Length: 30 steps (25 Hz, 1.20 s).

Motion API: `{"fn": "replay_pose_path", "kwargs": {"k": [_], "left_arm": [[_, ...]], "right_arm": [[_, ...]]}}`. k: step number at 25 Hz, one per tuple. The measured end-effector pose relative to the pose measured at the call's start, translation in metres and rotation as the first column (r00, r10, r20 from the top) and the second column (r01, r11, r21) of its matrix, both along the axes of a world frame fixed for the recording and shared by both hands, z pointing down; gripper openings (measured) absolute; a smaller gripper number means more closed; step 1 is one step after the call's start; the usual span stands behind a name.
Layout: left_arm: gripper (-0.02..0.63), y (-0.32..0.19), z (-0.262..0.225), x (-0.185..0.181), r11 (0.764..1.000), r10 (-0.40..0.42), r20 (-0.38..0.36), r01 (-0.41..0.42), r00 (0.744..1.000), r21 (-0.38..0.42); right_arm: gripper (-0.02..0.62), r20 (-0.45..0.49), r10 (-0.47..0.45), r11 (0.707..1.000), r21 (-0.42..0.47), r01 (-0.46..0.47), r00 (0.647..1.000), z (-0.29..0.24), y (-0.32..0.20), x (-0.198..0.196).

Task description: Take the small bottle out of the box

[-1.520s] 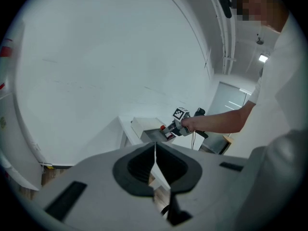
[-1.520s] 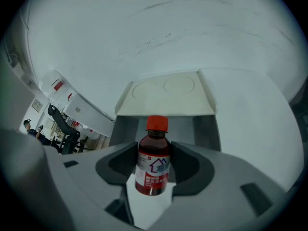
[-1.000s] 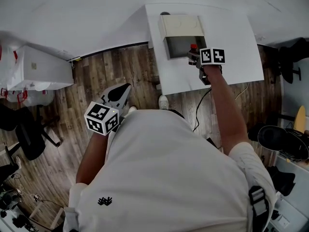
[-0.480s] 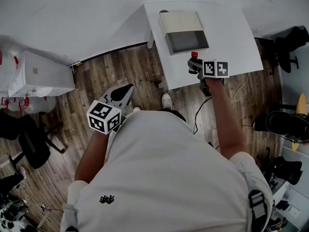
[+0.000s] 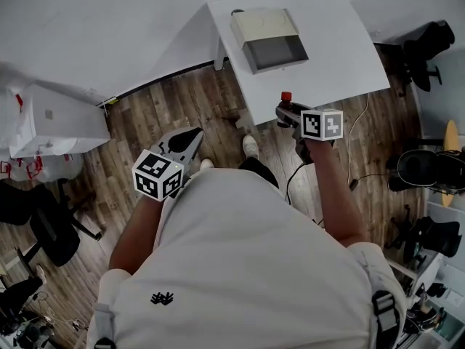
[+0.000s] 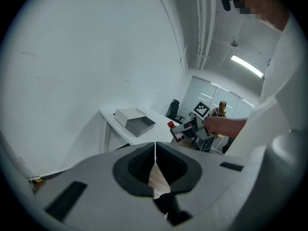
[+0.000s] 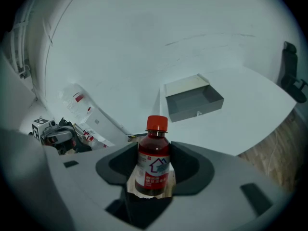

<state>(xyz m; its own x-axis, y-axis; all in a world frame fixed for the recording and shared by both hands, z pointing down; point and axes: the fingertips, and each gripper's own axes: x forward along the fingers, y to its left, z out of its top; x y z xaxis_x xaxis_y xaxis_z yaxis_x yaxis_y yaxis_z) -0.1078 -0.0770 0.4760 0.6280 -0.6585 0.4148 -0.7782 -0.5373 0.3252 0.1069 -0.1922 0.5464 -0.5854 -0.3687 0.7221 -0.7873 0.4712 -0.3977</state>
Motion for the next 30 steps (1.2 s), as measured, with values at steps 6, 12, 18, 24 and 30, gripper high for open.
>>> {"fn": "replay_pose_path", "kwargs": {"k": [6, 12, 18, 24, 30], "left_arm": [[0.014, 0.006, 0.001, 0.002, 0.999, 0.034, -0.011, -0.034, 0.999, 0.005], [0.013, 0.012, 0.003, 0.004, 0.998, 0.055, -0.014, -0.055, 0.998, 0.012], [0.014, 0.019, 0.005, -0.001, 0.998, 0.055, -0.017, -0.055, 0.998, 0.01], [0.013, 0.022, 0.006, -0.001, 0.998, 0.056, -0.016, -0.056, 0.998, 0.008], [0.012, 0.021, 0.008, -0.004, 0.998, 0.056, -0.016, -0.056, 0.998, 0.003]], "right_arm": [[0.216, 0.004, -0.001, 1.0, 0.014, 0.001, 1.0, -0.005, 0.033, -0.002], [0.216, 0.012, -0.017, 0.999, 0.028, 0.017, 1.0, -0.014, 0.059, -0.01], [0.216, 0.019, -0.051, 0.998, 0.038, 0.05, 0.999, -0.022, 0.084, -0.024], [0.216, 0.021, -0.071, 0.997, 0.037, 0.07, 0.997, -0.022, 0.098, -0.031], [0.216, 0.021, -0.079, 0.996, 0.036, 0.078, 0.997, -0.021, 0.1, -0.036]]}}
